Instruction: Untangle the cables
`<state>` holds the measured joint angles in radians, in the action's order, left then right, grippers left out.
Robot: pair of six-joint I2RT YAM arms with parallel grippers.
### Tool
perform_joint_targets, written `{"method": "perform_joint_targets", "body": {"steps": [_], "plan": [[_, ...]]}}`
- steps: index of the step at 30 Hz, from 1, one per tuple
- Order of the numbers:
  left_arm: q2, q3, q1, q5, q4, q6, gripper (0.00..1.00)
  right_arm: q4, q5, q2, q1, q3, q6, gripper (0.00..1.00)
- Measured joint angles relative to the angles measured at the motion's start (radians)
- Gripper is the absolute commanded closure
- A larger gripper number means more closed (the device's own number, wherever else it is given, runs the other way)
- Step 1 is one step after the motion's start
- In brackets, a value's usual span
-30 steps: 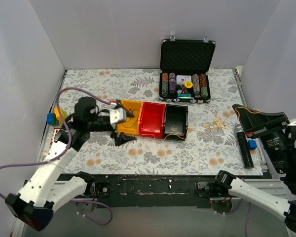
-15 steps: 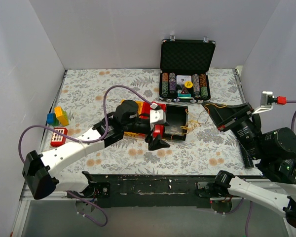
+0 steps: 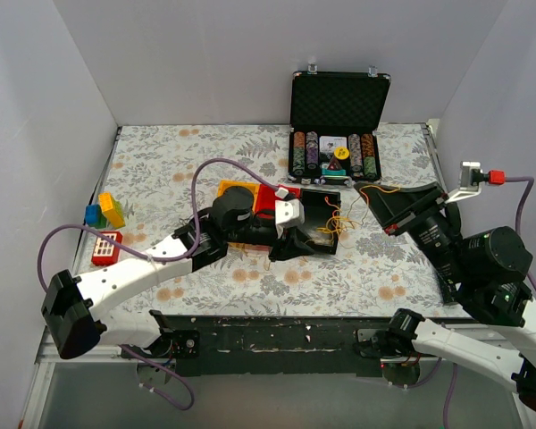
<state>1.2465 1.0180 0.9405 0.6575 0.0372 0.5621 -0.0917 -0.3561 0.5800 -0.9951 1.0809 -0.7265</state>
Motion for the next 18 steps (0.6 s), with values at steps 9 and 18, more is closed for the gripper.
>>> {"method": "perform_joint_targets", "body": {"steps": [9, 18], "plan": [[-0.085, -0.124, 0.002, -0.168, 0.017, -0.114, 1.00, -0.063, -0.046, -0.034, 0.000, 0.023, 0.033, 0.99], [-0.333, -0.386, 0.002, -0.299, 0.143, -0.293, 1.00, -0.229, -0.214, -0.152, 0.000, 0.110, 0.127, 0.99]]}}
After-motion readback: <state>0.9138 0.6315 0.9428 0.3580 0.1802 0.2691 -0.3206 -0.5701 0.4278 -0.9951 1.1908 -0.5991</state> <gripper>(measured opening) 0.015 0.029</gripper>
